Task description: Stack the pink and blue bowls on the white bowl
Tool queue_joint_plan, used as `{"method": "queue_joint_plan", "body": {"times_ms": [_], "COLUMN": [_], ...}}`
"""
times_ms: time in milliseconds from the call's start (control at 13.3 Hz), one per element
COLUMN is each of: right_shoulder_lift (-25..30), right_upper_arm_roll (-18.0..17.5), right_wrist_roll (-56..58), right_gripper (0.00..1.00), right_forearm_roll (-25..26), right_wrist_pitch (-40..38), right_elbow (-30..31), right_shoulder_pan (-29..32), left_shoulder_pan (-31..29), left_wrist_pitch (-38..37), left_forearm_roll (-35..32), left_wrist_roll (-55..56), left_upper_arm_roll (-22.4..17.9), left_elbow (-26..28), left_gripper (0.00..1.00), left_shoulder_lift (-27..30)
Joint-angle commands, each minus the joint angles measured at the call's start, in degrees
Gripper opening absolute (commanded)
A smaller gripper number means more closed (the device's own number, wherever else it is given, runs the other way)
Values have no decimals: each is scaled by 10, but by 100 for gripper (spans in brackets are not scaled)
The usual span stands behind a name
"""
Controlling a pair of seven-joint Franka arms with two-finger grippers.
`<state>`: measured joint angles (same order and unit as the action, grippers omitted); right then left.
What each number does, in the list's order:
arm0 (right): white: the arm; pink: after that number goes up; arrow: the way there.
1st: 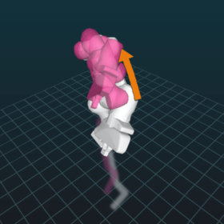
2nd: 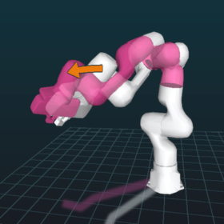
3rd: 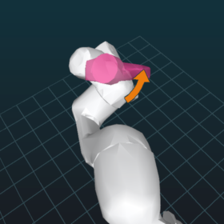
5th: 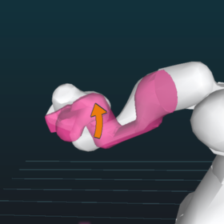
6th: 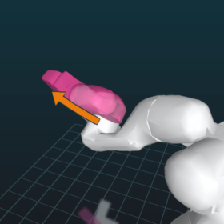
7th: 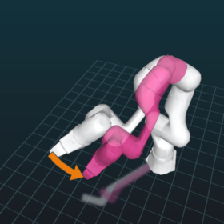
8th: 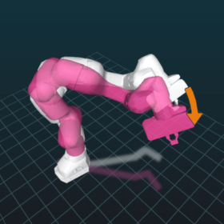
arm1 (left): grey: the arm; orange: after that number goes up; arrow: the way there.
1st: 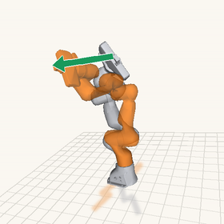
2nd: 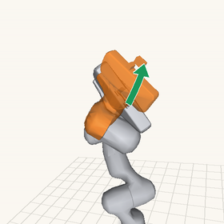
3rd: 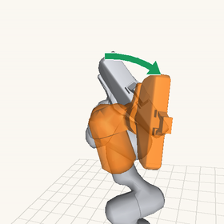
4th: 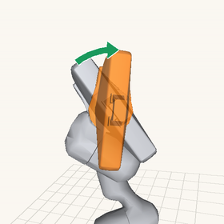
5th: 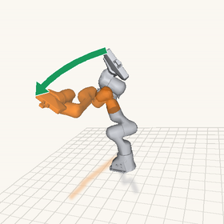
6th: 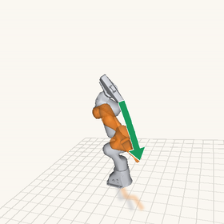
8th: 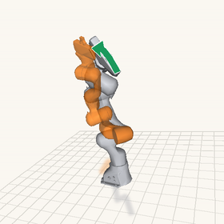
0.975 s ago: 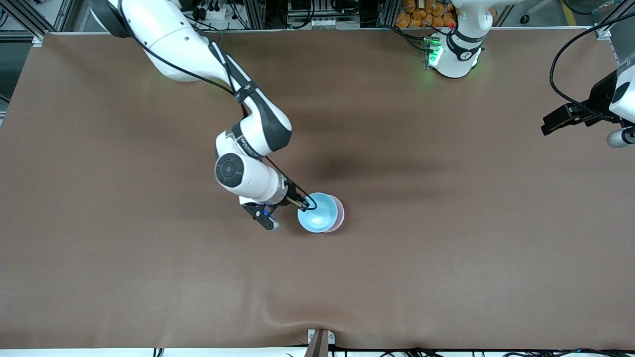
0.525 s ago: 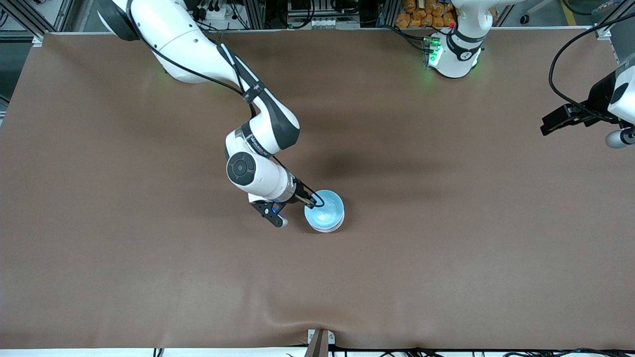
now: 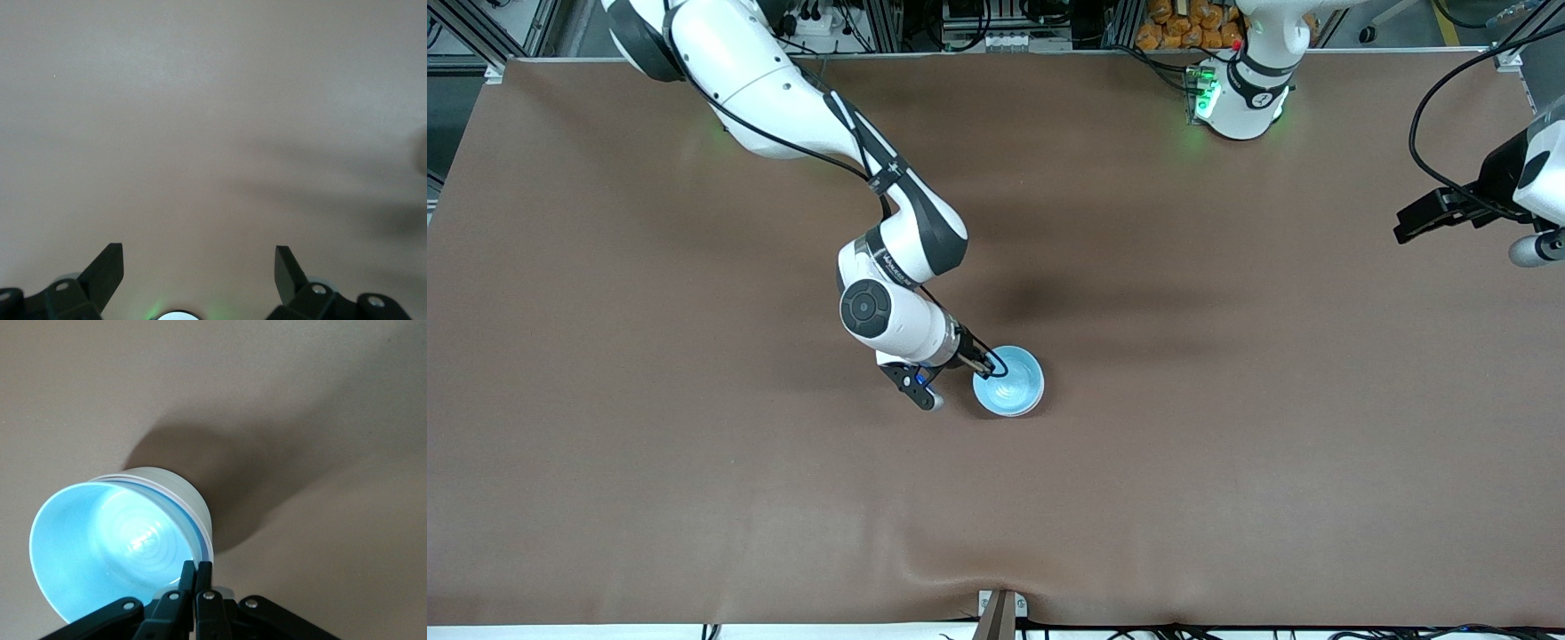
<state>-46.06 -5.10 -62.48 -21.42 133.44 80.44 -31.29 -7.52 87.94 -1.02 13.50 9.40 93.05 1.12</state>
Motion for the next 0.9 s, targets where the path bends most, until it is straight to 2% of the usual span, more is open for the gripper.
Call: {"method": "queue_joint_plan", "body": {"times_ms": [0,75,150,300,600,825], "right_shoulder_lift": [-20,-19,-16,-10,11,50], "right_upper_arm_roll": [7,7,8,7,18,12], "right_wrist_roll": [-12,-10,-7,-9,-5,58], "right_gripper": [46,89,100,100,100,100], "right_forearm_roll": [-3,-2,5,25,26,33], "right_wrist_pitch": [14,9,6,-57,-222,-300], "right_elbow": [-21,-21,-24,-47,-121,-146], "right_shoulder_pan": [-10,-8,-10,-3,33,114], "left_shoulder_pan": [-5,-6,-6,-6,-6,-5], "left_wrist_pitch": [7,7,7,7,7,5], "left_forearm_roll": [2,2,2,2,2,2], "left_wrist_roll": [-13,-13,-13,-13,-13,-13], "left_upper_arm_roll": [2,2,2,2,2,3], "left_elbow": [6,6,6,6,6,6], "left_gripper": [100,100,100,100,100,100], "left_shoulder_lift": [6,6,6,6,8,14]}}
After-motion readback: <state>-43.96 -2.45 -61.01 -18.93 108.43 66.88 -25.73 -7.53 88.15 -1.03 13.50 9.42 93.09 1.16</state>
